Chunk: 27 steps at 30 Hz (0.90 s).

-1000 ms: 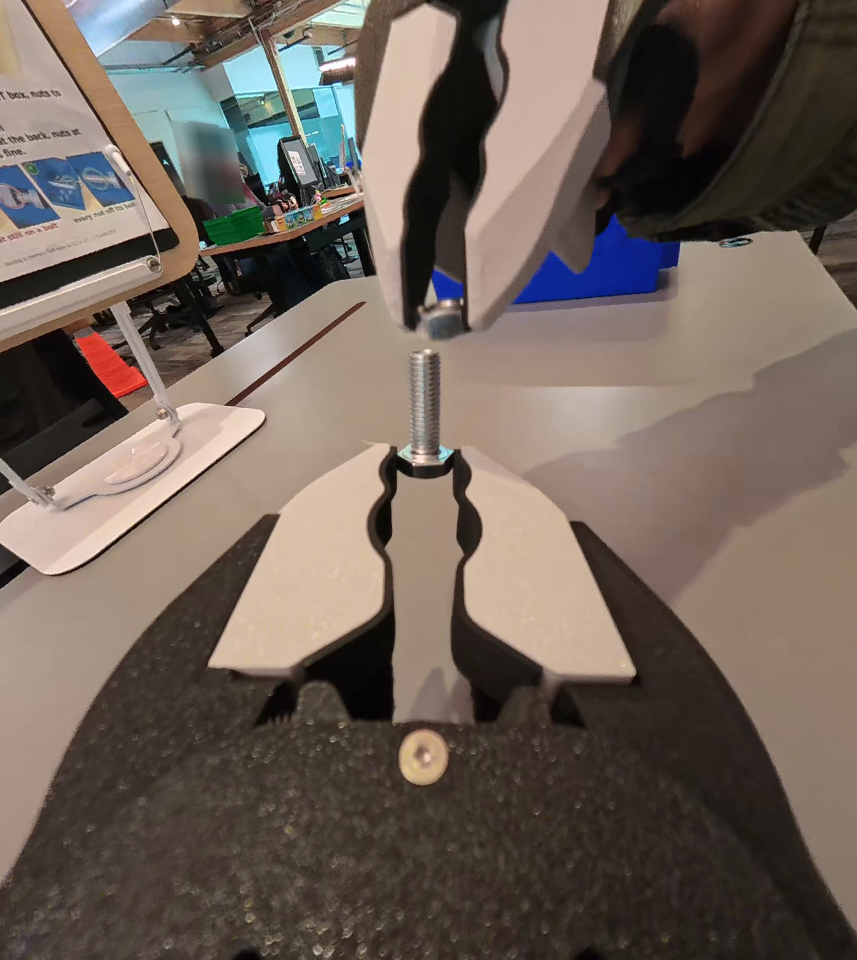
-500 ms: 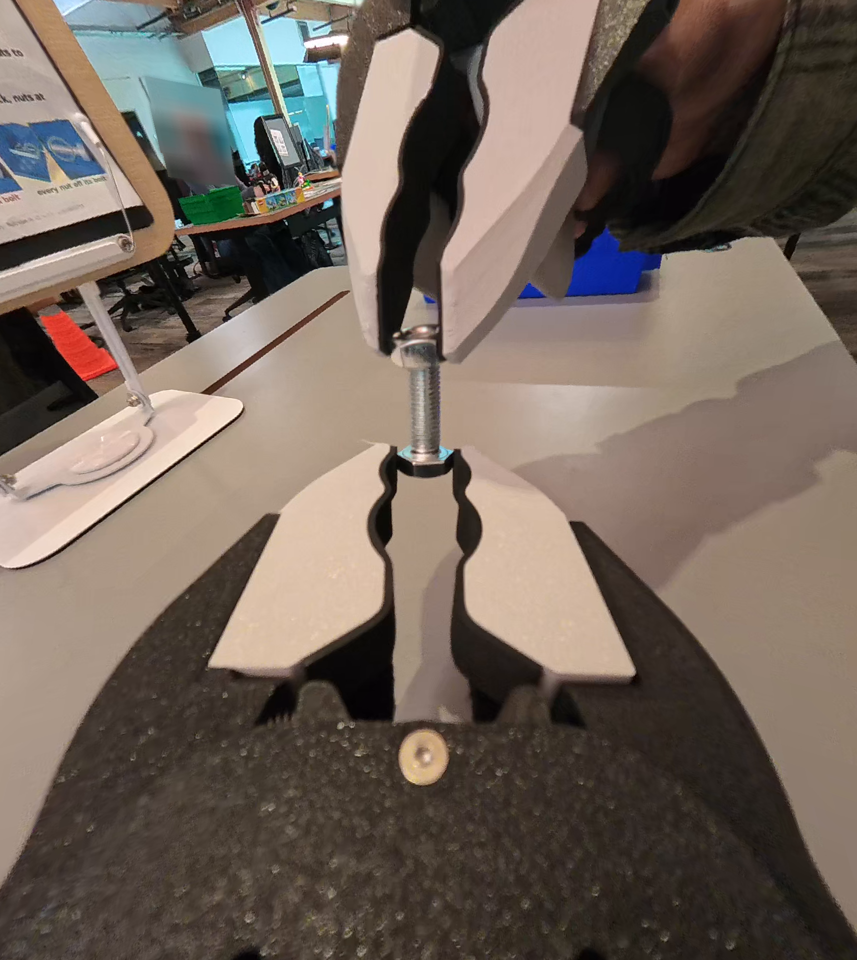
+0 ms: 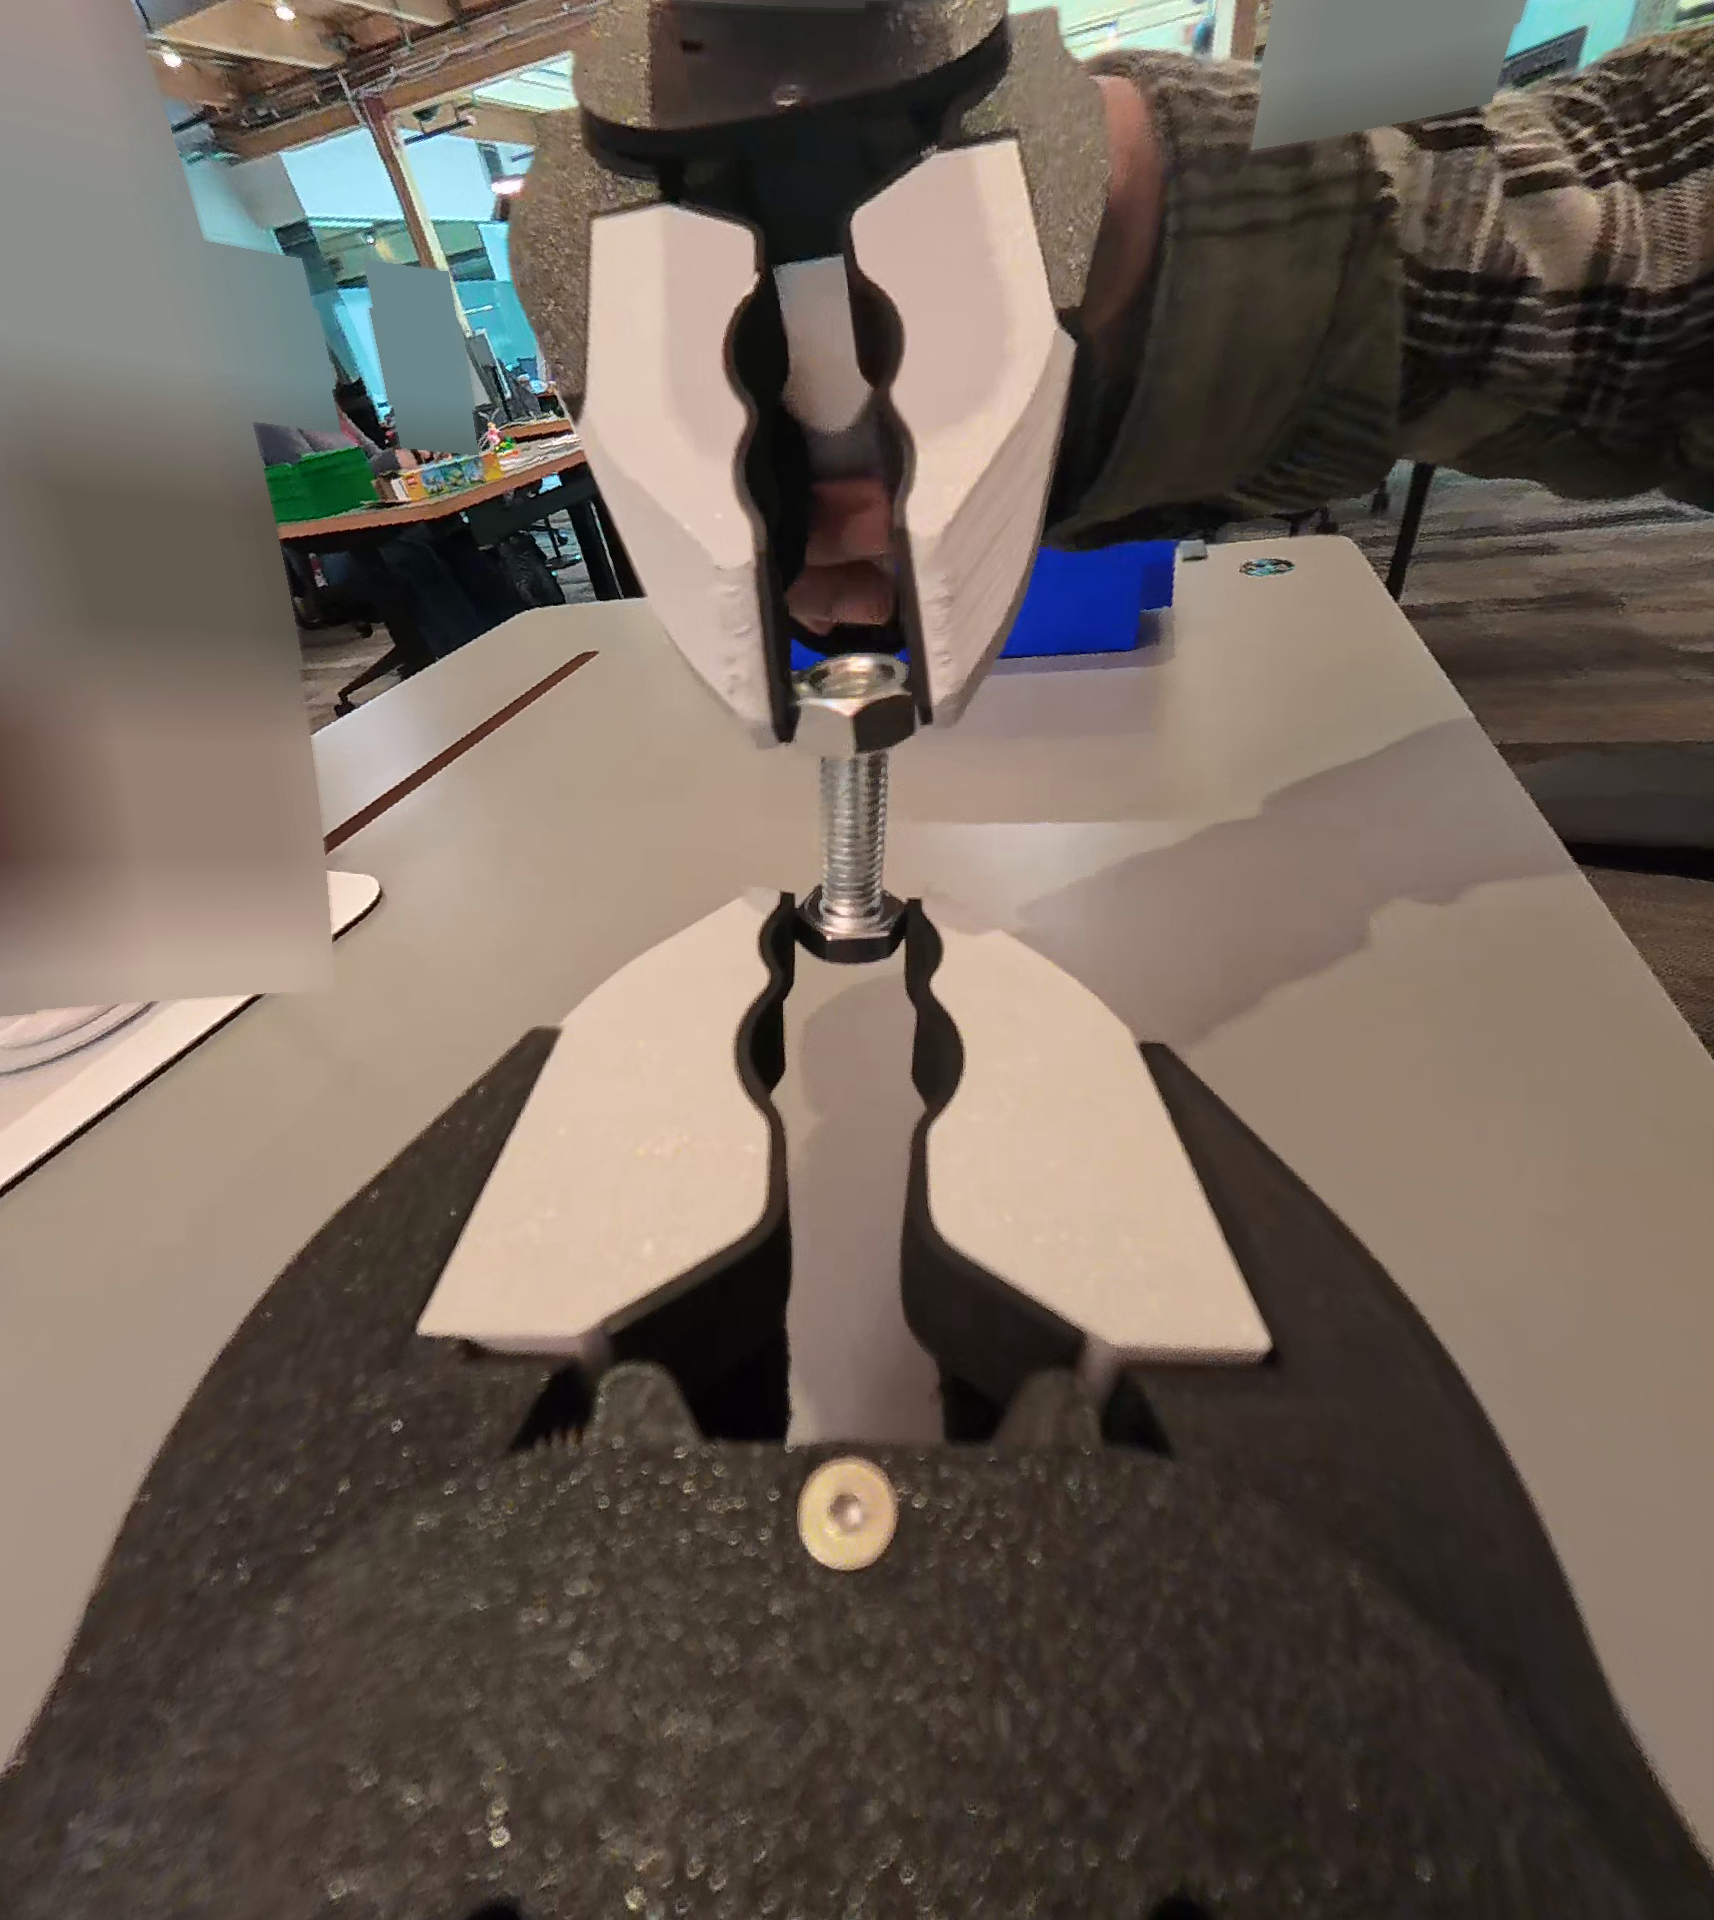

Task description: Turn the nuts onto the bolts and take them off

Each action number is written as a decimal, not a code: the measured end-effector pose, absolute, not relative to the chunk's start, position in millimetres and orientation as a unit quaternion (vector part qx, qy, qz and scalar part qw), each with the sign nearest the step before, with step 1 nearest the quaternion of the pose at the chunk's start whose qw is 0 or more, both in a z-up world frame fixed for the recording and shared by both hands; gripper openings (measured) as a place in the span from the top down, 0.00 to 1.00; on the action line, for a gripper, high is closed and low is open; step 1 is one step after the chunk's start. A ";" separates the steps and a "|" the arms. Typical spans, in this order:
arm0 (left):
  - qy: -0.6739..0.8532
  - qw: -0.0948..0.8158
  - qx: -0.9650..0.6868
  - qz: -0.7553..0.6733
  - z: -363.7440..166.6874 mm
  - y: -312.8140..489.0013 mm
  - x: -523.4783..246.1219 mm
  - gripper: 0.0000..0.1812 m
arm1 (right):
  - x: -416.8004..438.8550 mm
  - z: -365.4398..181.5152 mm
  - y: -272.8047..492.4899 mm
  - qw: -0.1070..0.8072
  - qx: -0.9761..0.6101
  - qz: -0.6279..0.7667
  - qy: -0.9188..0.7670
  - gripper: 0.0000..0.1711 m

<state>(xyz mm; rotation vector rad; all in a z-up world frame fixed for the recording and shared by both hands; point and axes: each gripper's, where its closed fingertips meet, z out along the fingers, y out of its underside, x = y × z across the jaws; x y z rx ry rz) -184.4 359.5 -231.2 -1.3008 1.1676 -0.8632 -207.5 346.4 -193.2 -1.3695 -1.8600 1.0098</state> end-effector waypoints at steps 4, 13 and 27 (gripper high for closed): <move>0.504 0.559 -0.547 -0.366 -231.9 356.4 -182.3 0.89 | -204.3 -194.4 342.7 0.297 -0.491 0.381 -0.725 0.90; 0.512 0.560 -0.533 -0.374 -229.7 349.8 -179.3 0.89 | -202.9 -191.0 333.6 0.286 -0.456 0.436 -0.721 0.90; 0.520 0.546 -0.528 -0.392 -230.9 342.7 -173.7 0.89 | -201.5 -192.5 326.3 0.284 -0.406 0.496 -0.713 0.90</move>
